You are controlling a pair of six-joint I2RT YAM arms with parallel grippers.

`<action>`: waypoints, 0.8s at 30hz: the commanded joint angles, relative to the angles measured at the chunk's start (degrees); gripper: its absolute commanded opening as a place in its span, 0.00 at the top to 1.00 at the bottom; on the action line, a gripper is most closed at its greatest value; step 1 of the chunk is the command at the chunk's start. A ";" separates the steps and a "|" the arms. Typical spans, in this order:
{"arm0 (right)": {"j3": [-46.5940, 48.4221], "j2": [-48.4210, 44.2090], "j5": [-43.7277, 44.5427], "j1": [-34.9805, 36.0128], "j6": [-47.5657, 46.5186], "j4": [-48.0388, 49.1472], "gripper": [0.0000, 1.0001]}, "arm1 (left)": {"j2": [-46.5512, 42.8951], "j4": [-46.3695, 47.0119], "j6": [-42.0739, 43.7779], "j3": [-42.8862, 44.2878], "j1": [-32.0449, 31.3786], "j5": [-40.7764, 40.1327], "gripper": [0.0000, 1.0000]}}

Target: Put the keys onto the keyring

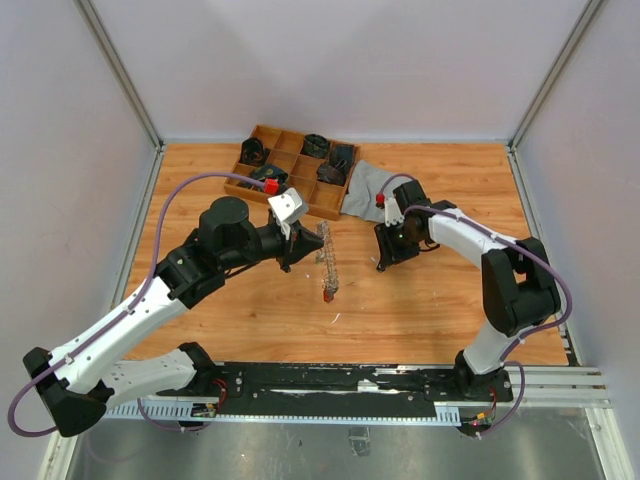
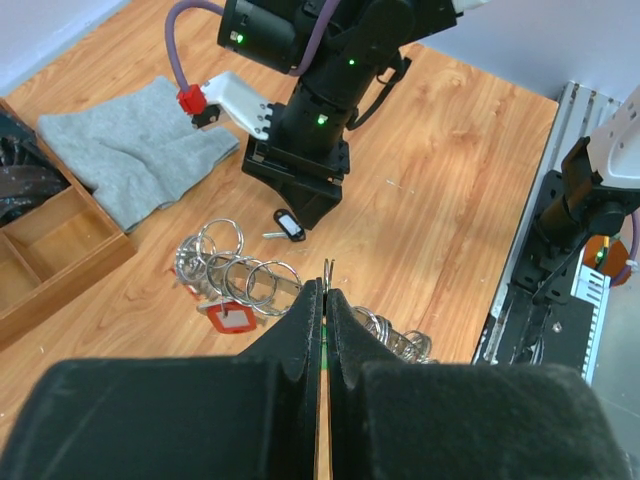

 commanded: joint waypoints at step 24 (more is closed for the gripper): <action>0.06 7.80 -6.66 -2.24 -2.77 3.11 0.72 | 1.05 2.40 0.18 3.18 -0.18 0.61 0.99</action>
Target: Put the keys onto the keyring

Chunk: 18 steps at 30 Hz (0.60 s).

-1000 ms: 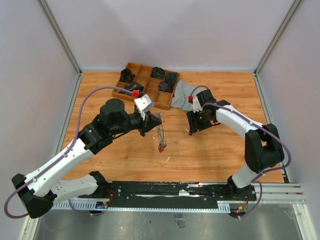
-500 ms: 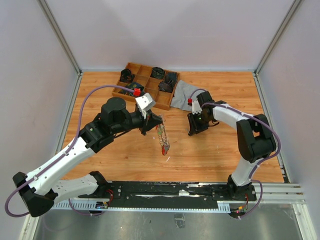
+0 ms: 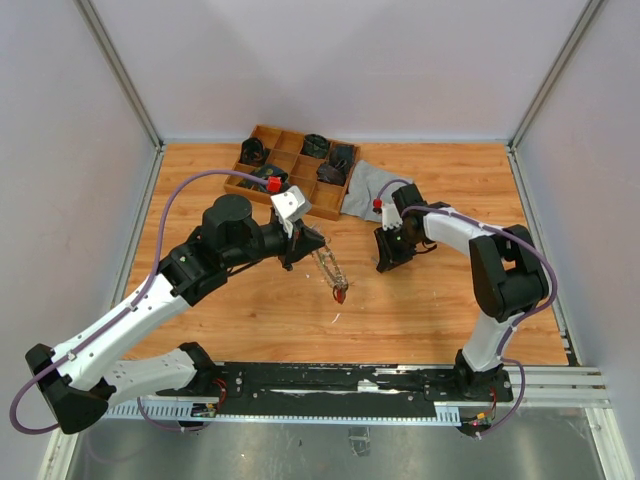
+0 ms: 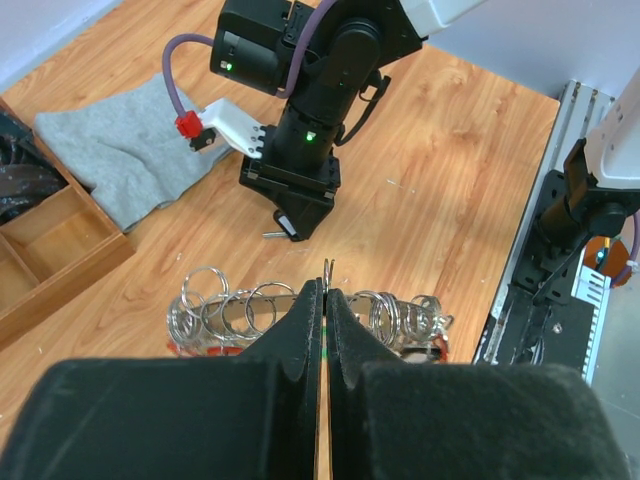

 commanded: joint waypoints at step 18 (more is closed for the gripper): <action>-3.17 -10.20 -5.97 -0.75 0.90 3.13 0.99 | -0.64 3.73 1.06 1.13 -0.20 1.06 0.99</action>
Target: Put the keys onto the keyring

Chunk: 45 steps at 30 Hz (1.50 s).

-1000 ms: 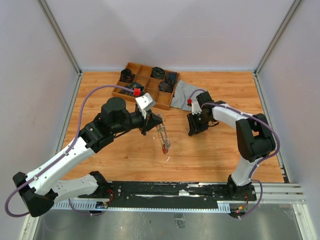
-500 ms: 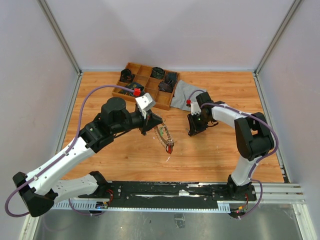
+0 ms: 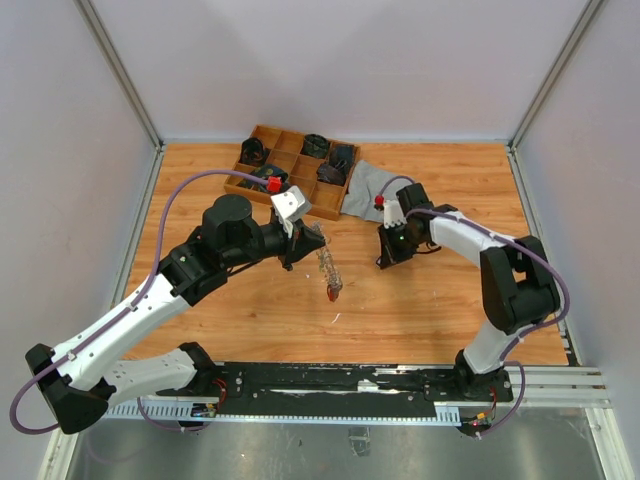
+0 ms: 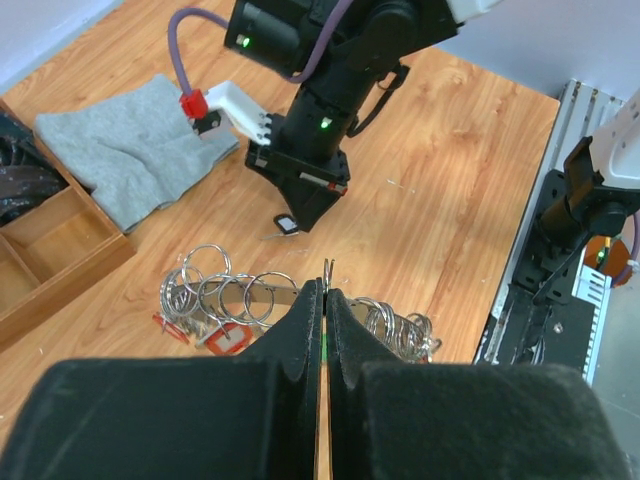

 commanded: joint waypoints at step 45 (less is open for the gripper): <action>19.76 -34.89 -12.14 18.14 -18.57 -6.84 1.00 | 1.61 9.17 8.80 6.87 -6.19 -7.38 1.00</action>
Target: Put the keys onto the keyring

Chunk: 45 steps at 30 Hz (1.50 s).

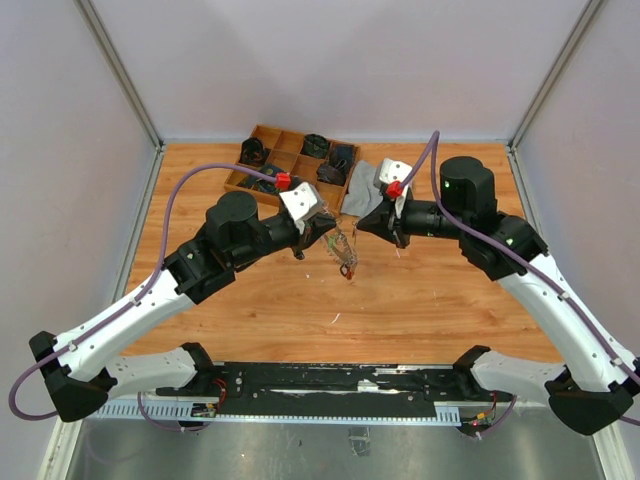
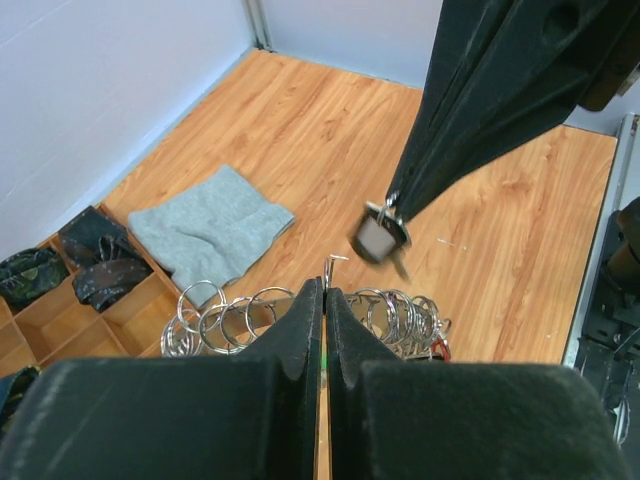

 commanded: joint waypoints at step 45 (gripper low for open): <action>0.89 3.46 6.88 4.07 7.01 3.52 1.00 | -2.15 2.86 0.92 2.18 -1.22 0.81 1.00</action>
